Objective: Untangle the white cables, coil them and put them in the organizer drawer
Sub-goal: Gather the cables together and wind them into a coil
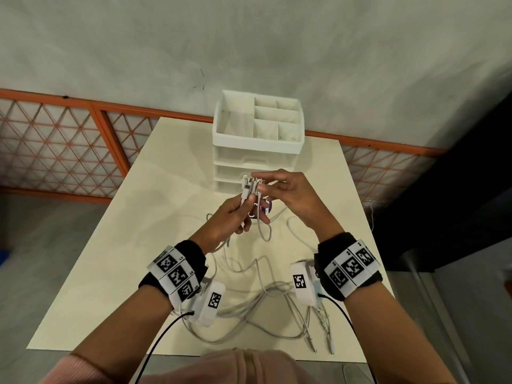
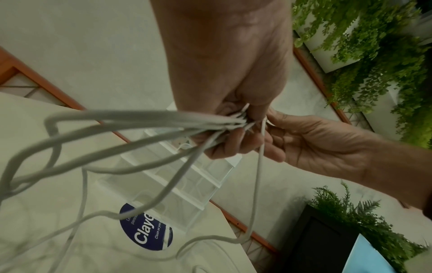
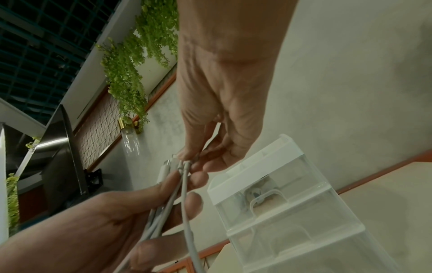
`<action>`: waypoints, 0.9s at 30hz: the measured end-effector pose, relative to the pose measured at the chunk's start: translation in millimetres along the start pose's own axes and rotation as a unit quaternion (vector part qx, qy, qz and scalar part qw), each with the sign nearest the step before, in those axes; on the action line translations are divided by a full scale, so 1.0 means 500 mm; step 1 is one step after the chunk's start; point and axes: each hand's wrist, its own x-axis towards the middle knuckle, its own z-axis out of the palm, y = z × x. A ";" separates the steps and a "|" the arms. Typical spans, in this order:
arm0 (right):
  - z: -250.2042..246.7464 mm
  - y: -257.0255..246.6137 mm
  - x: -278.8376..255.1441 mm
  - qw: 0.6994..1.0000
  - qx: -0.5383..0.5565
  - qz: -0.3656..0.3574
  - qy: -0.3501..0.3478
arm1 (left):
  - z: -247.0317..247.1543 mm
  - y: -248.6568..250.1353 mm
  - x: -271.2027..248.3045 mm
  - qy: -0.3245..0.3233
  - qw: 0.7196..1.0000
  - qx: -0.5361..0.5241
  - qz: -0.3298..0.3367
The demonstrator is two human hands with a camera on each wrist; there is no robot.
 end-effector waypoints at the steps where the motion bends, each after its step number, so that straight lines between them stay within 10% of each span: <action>1: -0.001 -0.002 0.001 1.000 -0.005 0.002 -0.008 | -0.002 0.000 0.001 -0.005 1.000 0.006 -0.002; 27: -0.025 0.004 0.002 0.997 -0.023 0.013 -0.076 | 0.031 -0.001 0.011 -0.059 0.993 0.090 -0.047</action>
